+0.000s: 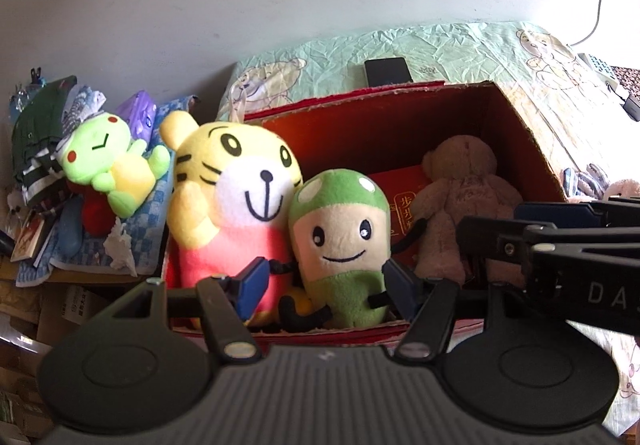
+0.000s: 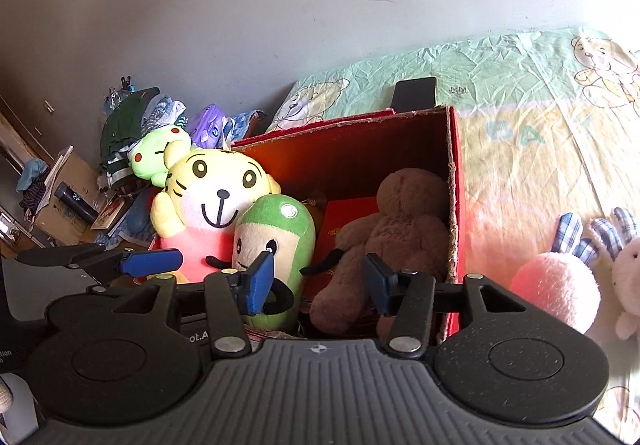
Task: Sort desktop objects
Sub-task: 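Withdraw the left gripper from the box toward the white bunny plushes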
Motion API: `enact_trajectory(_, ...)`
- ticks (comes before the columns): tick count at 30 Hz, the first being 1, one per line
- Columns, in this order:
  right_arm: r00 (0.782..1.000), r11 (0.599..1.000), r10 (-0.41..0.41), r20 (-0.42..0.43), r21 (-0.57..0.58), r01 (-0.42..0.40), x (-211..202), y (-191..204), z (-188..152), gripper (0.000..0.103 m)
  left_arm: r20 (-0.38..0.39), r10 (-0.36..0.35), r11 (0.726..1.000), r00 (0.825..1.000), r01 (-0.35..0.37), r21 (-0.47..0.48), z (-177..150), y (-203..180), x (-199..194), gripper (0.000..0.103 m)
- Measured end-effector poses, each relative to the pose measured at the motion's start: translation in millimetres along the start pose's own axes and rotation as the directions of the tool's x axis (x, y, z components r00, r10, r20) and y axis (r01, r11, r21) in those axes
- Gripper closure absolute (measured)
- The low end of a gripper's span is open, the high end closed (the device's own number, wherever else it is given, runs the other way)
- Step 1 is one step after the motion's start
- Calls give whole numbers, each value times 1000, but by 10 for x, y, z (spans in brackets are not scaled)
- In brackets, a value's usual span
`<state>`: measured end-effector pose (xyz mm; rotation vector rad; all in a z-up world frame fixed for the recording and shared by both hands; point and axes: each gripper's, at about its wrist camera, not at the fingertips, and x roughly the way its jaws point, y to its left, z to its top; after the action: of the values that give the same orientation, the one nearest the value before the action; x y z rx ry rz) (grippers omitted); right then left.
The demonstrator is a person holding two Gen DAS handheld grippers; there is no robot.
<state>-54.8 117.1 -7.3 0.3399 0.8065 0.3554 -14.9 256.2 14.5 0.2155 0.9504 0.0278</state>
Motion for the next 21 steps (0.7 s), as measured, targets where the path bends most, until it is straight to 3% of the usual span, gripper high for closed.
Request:
enact_trajectory(11, 1000, 999, 27, 11, -22, -27, -195, -163, 3, 52, 24, 74, 997, 997, -73, -33, -22, -233, -149, 36)
enact_trajectory(21, 998, 999, 36, 46, -28, -34, -456, -355, -8, 51, 29, 68, 996, 997, -67, -60, 46, -446, -259, 38)
